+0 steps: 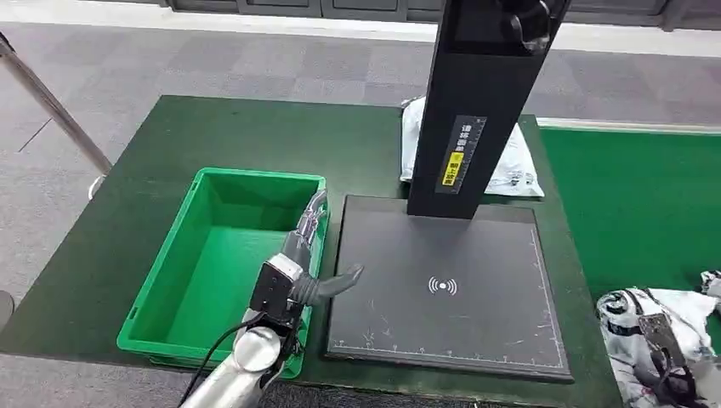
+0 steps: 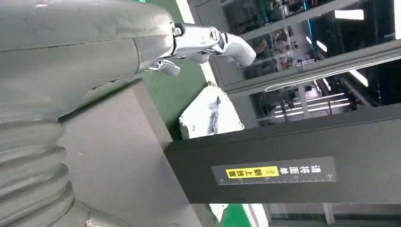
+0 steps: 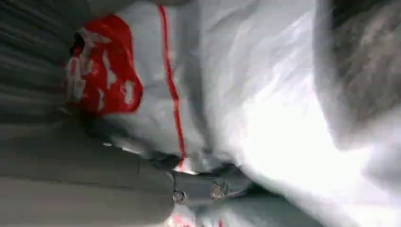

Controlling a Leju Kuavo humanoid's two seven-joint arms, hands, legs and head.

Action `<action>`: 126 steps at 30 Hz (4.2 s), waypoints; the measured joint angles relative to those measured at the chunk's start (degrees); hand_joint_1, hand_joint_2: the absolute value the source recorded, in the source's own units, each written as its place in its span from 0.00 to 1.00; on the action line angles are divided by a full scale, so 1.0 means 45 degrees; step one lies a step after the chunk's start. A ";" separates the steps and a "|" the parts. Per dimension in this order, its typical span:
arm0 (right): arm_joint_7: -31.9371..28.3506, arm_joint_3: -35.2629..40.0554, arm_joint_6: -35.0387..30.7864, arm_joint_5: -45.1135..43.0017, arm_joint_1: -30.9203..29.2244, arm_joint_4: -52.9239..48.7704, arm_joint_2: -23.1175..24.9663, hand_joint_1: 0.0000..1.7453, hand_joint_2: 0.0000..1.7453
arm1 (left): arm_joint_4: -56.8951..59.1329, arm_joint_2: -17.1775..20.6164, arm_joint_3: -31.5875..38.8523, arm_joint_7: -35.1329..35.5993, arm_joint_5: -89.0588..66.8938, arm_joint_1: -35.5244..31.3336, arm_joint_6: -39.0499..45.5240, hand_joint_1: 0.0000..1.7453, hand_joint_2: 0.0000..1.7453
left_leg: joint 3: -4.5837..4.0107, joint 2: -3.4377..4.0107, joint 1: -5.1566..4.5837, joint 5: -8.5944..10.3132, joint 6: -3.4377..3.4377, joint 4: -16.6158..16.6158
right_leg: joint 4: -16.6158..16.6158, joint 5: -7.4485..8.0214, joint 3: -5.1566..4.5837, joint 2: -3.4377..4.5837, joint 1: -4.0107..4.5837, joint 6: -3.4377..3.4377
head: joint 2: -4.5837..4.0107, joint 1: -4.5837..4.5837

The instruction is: Moved the parcel from conveyor to table for the left to box.

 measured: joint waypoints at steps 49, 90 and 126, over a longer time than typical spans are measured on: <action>-0.3697 0.5671 -0.1000 -0.7006 0.1471 -1.2036 0.2599 1.00 1.00 | -0.1055 -0.0073 0.0379 0.0423 -0.1079 0.1048 0.0490 0.00 1.00 | 0.0044 -0.0010 0.0015 -0.0062 0.0003 -0.0004 | -0.0003 -0.0072 0.0069 -0.0006 0.0014 0.0009 | 0.0005 0.0015; -0.2566 1.0268 0.1127 -0.6078 0.0448 -0.8796 0.2211 0.00 1.00 | -0.1025 -0.0442 0.0325 0.0870 -0.1516 0.0559 0.0029 0.00 1.00 | 0.0032 -0.0018 0.0012 -0.0063 -0.0004 -0.0003 | -0.0005 -0.0072 0.0046 -0.0002 0.0012 -0.0003 | 0.0005 0.0010; -0.6091 1.0007 -0.0216 -1.0947 0.0080 -0.8234 0.2822 0.00 1.00 | -0.0294 -0.0442 0.0030 0.0622 -0.1162 0.0021 0.0092 0.00 1.00 | 0.0032 -0.0014 0.0012 -0.0060 -0.0005 -0.0003 | -0.0004 -0.0070 0.0043 0.0001 0.0011 -0.0004 | 0.0005 0.0010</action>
